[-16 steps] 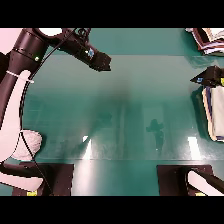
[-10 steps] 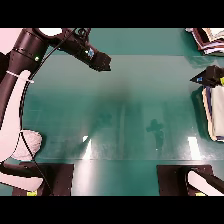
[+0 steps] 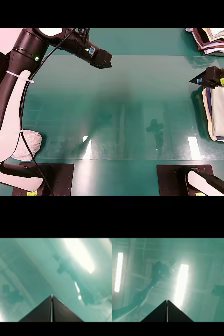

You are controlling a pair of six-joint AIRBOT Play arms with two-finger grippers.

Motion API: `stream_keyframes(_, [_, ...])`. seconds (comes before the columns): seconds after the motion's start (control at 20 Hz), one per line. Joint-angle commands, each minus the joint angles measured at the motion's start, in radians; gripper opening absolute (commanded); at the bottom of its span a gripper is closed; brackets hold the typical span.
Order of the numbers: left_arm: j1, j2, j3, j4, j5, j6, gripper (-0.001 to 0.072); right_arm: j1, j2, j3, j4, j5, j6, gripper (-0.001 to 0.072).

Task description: Fold the shirts.

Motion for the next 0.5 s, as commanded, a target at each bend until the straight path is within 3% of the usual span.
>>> stream_keyframes(0.0, [0.006, 0.002, 0.001, 0.053, 0.009, 0.003, 0.0026, 0.001, 0.001, 0.0, 0.001, 0.019, 0.0, 0.0014])
stream_keyframes(0.2, [0.112, 0.063, 0.0, 0.28, -0.335, -0.004, 0.0025, 0.001, 0.001, 0.0, 0.0, 0.026, 0.0, 0.0014])
stream_keyframes(0.45, [0.344, 0.254, -0.002, 0.378, -0.498, -0.02, 0.0025, 0.001, 0.001, 0.0, 0.0, 0.021, -0.002, 0.0014])
